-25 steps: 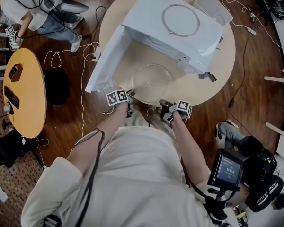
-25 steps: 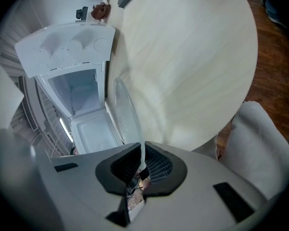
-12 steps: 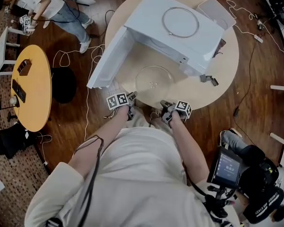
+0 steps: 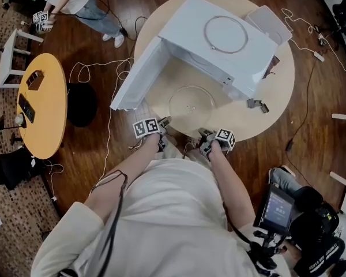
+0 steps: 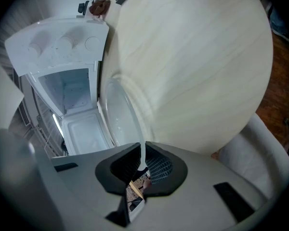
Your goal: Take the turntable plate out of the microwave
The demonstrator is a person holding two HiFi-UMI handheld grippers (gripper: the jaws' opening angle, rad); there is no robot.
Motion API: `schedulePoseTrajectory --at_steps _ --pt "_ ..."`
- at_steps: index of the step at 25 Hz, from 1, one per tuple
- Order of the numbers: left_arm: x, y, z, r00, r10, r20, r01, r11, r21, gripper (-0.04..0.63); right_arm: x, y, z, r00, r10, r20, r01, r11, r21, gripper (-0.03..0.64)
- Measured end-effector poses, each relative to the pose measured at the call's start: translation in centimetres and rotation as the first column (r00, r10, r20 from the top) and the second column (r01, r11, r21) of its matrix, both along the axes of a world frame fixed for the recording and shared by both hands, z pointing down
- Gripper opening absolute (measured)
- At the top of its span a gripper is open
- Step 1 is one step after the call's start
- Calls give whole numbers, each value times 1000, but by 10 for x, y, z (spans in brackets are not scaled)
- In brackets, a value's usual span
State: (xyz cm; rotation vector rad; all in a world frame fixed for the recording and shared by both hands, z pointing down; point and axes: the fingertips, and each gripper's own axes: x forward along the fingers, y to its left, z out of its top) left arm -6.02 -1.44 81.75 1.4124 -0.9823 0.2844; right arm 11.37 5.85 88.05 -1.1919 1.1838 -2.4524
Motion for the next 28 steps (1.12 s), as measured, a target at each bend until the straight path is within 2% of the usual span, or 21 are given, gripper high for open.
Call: schedulePoseTrajectory --at_steps 6,11,19,28 --pt "8 -11 -3 996 90 -27 -90 996 -1 107 -3 -2 5 999 21 -27 -21 1000 -14 31" --pt "8 -17 -3 982 185 -43 -185 983 -14 107 -8 -5 6 997 51 -65 -52 998 -25 31" --pt "12 -26 -9 940 333 -65 -335 942 -15 107 -12 -6 7 985 107 -132 -114 992 -51 31" --pt "27 -35 -12 898 426 -112 -428 904 5 107 -16 -5 5 969 109 -220 -132 987 -90 31"
